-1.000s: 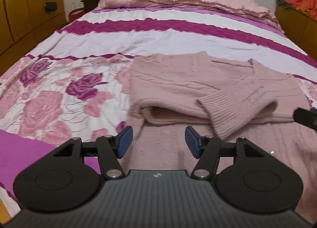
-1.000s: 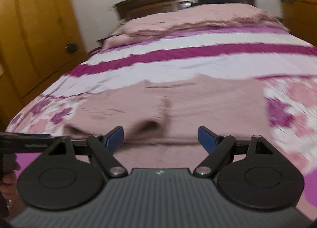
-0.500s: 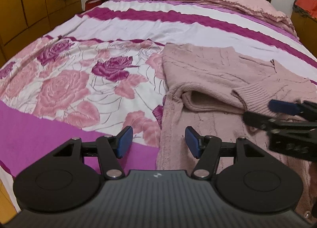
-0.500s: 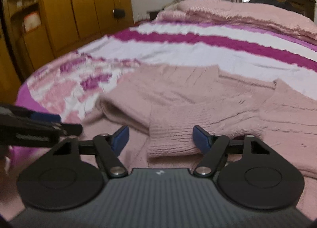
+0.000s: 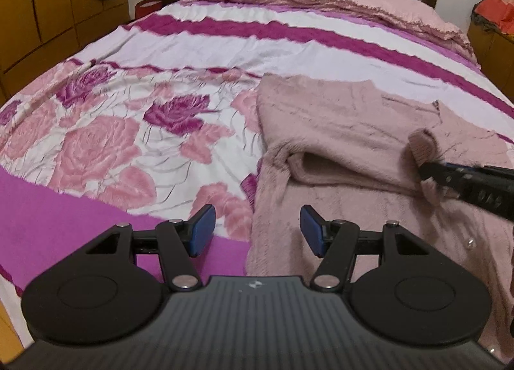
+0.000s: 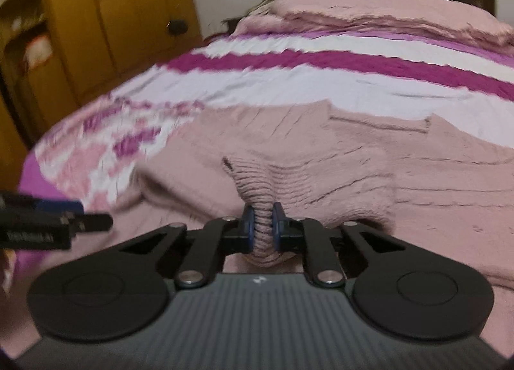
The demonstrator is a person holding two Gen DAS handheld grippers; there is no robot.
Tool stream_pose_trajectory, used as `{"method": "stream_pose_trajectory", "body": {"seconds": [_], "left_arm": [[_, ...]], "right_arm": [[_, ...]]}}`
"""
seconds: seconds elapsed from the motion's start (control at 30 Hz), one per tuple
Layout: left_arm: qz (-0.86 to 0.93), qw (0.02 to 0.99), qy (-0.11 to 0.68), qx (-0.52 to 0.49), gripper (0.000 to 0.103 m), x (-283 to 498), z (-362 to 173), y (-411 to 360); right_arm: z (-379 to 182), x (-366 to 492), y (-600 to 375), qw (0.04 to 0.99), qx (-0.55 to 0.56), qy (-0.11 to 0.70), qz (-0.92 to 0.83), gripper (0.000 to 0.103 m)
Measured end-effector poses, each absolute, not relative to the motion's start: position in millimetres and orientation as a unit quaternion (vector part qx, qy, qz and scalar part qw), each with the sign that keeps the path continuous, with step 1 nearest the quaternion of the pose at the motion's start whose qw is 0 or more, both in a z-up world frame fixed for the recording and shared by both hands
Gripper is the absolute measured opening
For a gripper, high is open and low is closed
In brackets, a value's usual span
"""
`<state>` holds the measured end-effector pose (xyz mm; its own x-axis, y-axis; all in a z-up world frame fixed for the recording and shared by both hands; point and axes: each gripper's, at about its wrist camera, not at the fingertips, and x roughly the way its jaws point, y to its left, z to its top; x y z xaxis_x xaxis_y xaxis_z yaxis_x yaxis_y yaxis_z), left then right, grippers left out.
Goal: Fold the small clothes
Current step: 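Grasp the ribbed sleeve cuff with the right tool and tuck it flat, then open the right tool and withdraw both tools from the folded cardigan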
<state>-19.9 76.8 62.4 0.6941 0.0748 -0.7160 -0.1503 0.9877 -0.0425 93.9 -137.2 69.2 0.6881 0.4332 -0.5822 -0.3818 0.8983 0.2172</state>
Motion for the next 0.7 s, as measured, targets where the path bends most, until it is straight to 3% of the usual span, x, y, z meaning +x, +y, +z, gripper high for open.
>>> {"method": "stream_pose_trajectory", "body": {"seconds": [0.43, 0.7], "left_arm": [[0.010, 0.943, 0.329, -0.043, 0.066, 26.0, 88.4, 42.5], [0.030, 0.938, 0.345, -0.037, 0.066, 56.3, 52.5, 28.5]], "right_arm": [[119.1, 107.2, -238.7, 0.956, 0.080, 0.259, 0.111, 0.014], [81.7, 112.4, -303.3, 0.953, 0.104, 0.285, 0.014, 0.013]]}}
